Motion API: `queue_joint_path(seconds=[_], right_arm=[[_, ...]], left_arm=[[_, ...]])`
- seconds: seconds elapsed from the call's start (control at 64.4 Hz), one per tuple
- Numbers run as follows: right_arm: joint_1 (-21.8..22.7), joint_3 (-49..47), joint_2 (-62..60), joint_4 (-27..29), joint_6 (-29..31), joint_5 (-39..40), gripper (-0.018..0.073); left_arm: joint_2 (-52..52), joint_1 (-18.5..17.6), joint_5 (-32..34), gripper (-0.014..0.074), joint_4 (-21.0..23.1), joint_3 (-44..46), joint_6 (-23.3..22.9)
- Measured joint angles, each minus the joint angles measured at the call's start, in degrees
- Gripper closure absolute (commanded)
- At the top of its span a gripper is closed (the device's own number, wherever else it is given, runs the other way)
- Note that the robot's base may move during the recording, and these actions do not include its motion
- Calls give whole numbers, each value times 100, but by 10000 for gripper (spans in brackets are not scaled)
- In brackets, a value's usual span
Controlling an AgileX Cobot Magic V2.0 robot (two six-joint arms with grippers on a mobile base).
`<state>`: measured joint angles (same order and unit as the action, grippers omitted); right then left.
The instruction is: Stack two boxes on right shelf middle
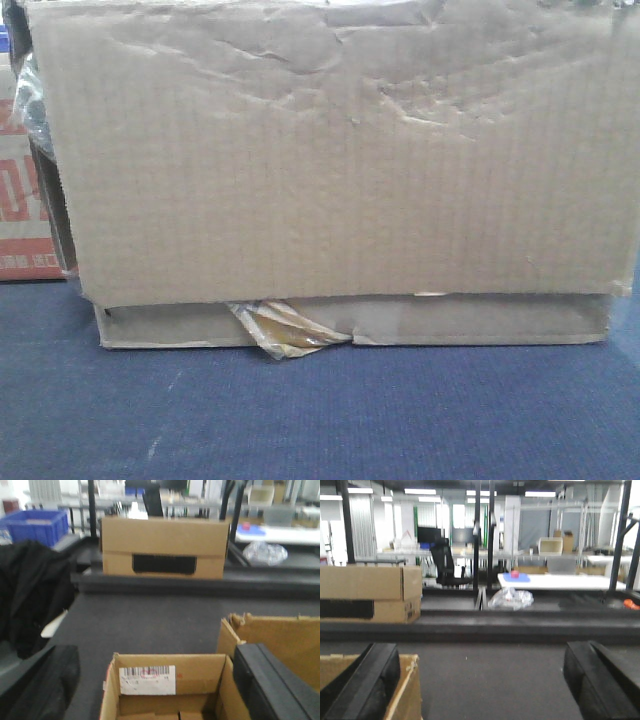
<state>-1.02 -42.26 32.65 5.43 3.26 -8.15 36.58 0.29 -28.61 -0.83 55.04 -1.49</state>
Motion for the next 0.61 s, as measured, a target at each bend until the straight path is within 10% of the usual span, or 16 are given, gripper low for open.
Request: queue_joint_path(seconds=[0.373,0.606], right_arm=[[-94,-8,189,0,0,24,-10],[-223,-8,189,0,0,28,-10]], left_arm=[[2712,-108,-1945,25,-171,2102,68],[4325,739,-3340,30,464,3384,1076]])
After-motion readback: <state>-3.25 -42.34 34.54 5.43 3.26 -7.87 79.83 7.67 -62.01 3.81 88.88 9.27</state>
